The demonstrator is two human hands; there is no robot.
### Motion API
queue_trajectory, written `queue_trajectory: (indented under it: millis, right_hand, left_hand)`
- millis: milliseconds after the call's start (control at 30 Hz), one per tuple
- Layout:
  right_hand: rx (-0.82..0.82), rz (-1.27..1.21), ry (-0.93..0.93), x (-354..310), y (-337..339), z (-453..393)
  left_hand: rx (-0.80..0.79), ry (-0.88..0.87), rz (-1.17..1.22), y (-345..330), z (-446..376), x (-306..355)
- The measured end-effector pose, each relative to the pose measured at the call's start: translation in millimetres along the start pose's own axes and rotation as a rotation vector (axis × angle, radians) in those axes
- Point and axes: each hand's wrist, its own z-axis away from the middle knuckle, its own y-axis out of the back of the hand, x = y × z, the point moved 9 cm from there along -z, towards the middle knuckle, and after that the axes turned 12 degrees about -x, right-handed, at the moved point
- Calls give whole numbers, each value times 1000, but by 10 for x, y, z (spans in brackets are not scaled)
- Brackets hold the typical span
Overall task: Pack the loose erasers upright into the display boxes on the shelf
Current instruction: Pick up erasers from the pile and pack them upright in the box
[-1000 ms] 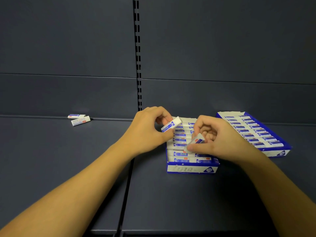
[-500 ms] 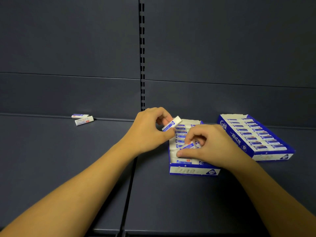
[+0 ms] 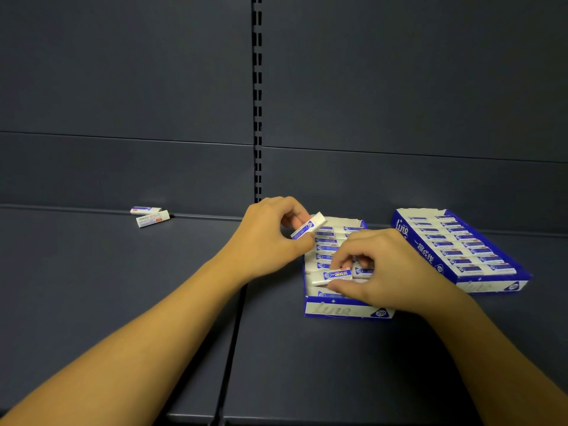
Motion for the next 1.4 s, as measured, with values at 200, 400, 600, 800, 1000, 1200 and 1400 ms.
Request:
queue_trajectory:
  millis: [200,400,600,800,1000,1200,1400]
  right_hand:
    - [-4,-38,14,-32,-15,-50]
    - [-45,-38,14,-1,-88,-90]
    - [116,-214,-1,111,180,64]
    - [413,-514,-177,680,452,325]
    - [449,-526,-300,927,422,361]
    - [427,-478,-336,978,380,334]
    - [398,-392,-353,979,374,317]
  left_hand:
    - [-11,-12,-20,-21,-12,1]
    - [-19,-20,-16,-38,-22,-2]
    - [-27,-31,37,-51,-28,-10]
    - [-122,-116,52,-96,-69,186]
    - [-407,-255,-115,-298,-153,557]
    - [-625,-392,-302,-620,-205,807]
    - [-715,-489,-423,-821,-219,834]
